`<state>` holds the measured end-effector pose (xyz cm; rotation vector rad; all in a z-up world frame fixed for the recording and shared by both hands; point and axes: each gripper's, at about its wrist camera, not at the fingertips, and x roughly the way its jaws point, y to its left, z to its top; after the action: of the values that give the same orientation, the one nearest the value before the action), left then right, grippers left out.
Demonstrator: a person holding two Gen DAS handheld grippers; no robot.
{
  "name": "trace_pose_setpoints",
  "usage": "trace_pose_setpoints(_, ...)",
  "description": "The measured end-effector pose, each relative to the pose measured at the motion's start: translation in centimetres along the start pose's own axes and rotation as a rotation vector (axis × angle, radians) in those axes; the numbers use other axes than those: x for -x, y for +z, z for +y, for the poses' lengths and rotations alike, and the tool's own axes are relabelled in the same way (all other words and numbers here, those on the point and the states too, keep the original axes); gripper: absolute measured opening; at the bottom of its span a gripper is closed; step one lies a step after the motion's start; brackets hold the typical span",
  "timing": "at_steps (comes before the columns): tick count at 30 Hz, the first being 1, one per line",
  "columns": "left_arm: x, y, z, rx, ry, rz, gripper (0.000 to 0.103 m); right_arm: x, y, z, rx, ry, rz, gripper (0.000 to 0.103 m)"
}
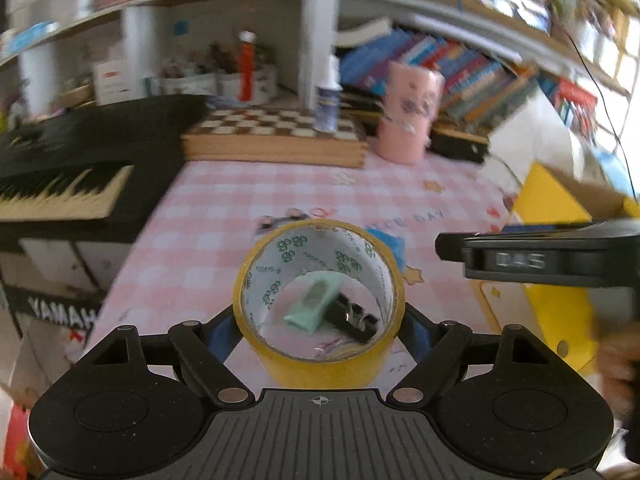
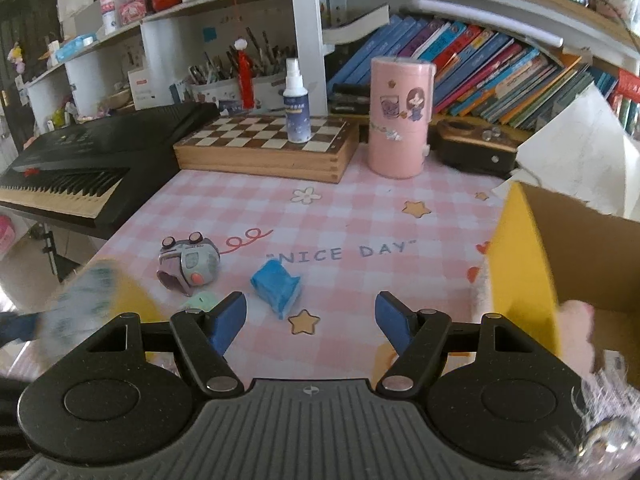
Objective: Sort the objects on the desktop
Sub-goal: 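Grasp the blue block with the right tool while the left tool lifts the tape roll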
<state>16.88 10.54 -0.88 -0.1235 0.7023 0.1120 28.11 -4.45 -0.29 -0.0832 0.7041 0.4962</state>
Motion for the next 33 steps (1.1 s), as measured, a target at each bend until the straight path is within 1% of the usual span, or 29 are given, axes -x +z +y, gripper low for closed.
trace_pose_setpoints(3, 1.6, 0.1, 1.5, 0.043, 0.047, -0.027, 0.082, -2.0, 0.5, 1.0, -0.01, 0.013, 0.019, 0.07)
trace_pose_setpoints(7, 2.6, 0.3, 2.2, 0.046, 0.096, -0.039, 0.082, -5.5, 0.8, 2.5, -0.005, -0.003, 0.055, 0.07)
trace_pose_setpoints(10, 2.8, 0.2, 2.4, 0.034, 0.116, -0.031, 0.082, -8.0, 0.7, 3.1, 0.011, -0.032, 0.081, 0.07)
trace_pose_setpoints(13, 2.8, 0.2, 2.7, 0.035, 0.125, -0.022, 0.083, -9.6, 0.5, 3.1, 0.017, -0.054, 0.097, 0.068)
trace_pose_setpoints(15, 2.8, 0.2, 2.8, 0.035, 0.13, -0.023, 0.082, -10.3, 0.3, 2.7, 0.014, -0.065, 0.112, 0.065)
trace_pose_setpoints(16, 2.9, 0.2, 2.8, 0.035, 0.131, -0.027, 0.082, -10.4, 0.3, 2.6, 0.016, -0.068, 0.106, 0.061)
trace_pose_setpoints(18, 3.1, 0.3, 2.8, 0.032, 0.129, -0.036, 0.082, -10.3, 0.2, 2.4, 0.03, -0.065, 0.097, 0.05)
trace_pose_setpoints(19, 3.1, 0.4, 2.7, 0.03, 0.127, -0.042, 0.082, -10.2, 0.3, 2.3, 0.035, -0.056, 0.095, 0.039)
trace_pose_setpoints(20, 3.2, 0.5, 2.6, 0.027, 0.126, -0.049, 0.082, -9.9, 0.4, 2.1, 0.039, -0.04, 0.1, 0.037)
trace_pose_setpoints(21, 3.2, 0.6, 2.5, 0.022, 0.123, -0.057, 0.082, -9.6, 0.5, 2.1, 0.036, -0.038, 0.094, 0.037)
trace_pose_setpoints(23, 3.4, 0.9, 2.3, 0.013, 0.115, -0.074, 0.082, -8.3, 0.7, 1.9, 0.035, -0.045, 0.055, 0.036)
trace_pose_setpoints(25, 3.7, 1.1, 2.1, 0.006, 0.104, -0.093, 0.082, -6.8, 1.1, 1.8, 0.031, -0.03, 0.026, 0.035)
trace_pose_setpoints(30, 5.0, 1.8, 2.0, 0.008, 0.064, -0.148, 0.082, -1.3, 1.9, 1.4, 0.033, 0.013, -0.061, 0.035)
trace_pose_setpoints(33, 6.1, 2.3, 1.9, 0.004, 0.036, -0.18, 0.083, 2.3, 1.9, 1.1, 0.043, 0.009, -0.115, 0.035)
